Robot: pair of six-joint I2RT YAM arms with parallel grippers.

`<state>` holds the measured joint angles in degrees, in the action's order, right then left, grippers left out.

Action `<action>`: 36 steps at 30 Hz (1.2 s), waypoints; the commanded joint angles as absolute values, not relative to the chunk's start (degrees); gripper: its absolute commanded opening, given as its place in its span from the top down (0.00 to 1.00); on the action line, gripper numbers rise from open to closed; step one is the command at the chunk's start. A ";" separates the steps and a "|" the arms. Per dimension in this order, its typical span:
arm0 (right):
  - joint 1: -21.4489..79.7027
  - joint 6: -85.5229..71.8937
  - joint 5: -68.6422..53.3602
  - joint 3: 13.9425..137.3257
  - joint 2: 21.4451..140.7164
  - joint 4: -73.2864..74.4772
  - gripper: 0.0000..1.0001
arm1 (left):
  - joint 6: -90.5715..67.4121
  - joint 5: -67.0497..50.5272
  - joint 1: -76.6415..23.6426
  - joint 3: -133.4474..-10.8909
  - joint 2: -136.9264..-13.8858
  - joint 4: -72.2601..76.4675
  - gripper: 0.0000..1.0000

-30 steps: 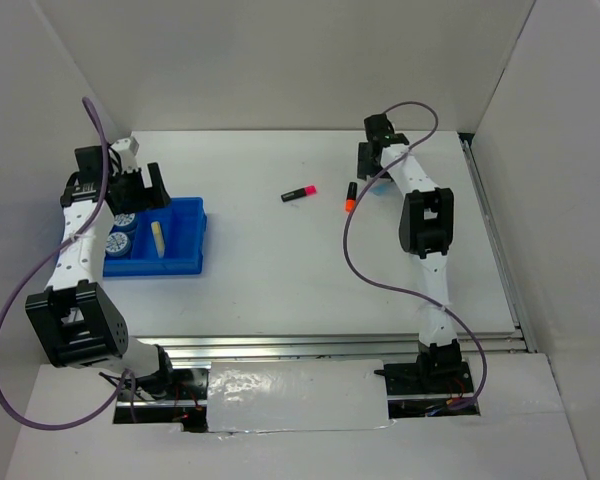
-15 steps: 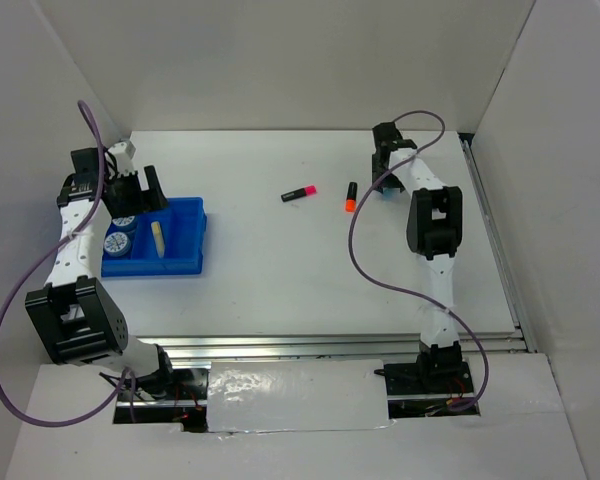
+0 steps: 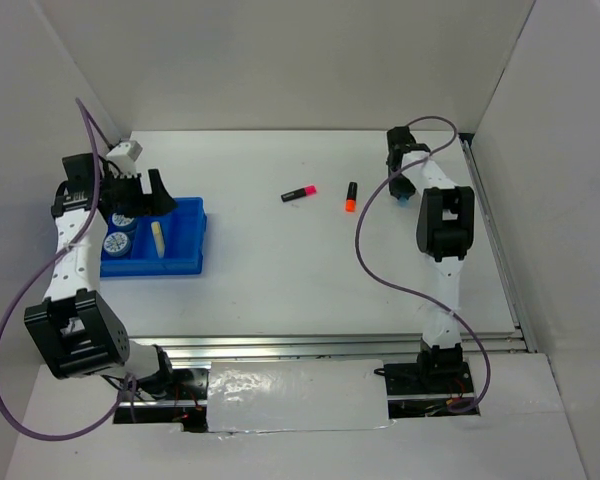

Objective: Sort the stationery into containers
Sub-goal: Pick up the pen from the center of the board.

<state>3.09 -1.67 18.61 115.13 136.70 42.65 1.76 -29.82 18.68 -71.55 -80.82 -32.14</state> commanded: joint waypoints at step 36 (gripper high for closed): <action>28.21 20.30 -48.95 92.99 105.30 69.96 1.00 | 60.30 -37.27 -39.63 -55.29 -62.48 -28.75 0.30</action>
<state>26.48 19.20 -45.58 93.27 110.54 67.22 62.33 -39.27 -37.34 -56.05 -61.49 -34.39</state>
